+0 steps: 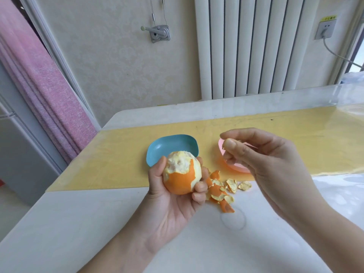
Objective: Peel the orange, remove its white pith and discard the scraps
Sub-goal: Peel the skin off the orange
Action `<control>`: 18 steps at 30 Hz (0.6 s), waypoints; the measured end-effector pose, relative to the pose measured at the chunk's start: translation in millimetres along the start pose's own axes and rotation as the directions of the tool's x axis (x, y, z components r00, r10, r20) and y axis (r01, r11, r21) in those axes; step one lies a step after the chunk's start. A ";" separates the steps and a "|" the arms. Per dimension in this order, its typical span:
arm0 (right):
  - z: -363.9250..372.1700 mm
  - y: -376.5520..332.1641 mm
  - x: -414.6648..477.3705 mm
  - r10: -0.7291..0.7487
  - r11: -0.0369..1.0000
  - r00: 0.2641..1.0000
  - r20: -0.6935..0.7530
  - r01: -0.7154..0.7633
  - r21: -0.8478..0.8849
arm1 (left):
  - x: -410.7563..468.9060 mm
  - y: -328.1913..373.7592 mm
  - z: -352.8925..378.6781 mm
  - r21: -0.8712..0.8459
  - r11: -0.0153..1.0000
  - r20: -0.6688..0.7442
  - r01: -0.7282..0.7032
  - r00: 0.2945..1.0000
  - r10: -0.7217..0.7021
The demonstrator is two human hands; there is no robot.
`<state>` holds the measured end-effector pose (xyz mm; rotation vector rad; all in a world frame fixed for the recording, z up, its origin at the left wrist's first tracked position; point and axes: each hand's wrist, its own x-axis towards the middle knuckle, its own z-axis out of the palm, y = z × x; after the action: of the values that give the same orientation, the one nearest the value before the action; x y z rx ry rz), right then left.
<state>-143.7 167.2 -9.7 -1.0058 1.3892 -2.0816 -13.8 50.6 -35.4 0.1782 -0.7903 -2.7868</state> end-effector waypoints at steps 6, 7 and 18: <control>-7.6 17.2 4.4 -0.181 0.725 0.977 0.111 0.209 -0.656 | 7.3 3.9 -3.0 0.095 0.993 -0.186 -0.073 0.978 0.090; -7.3 18.7 4.0 -0.203 0.696 0.968 0.149 0.249 -0.673 | 8.1 4.2 -4.0 0.100 0.990 -0.204 -0.095 0.972 0.114; 9.0 26.2 -6.8 -0.382 0.557 0.777 0.501 0.626 -0.546 | 5.5 0.4 -7.7 0.315 0.935 -0.047 -0.163 0.981 0.187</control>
<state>-133.3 156.2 -33.8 -2.2089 1.8948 -1.5578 -17.6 45.0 -42.0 0.2544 -1.1613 -2.4609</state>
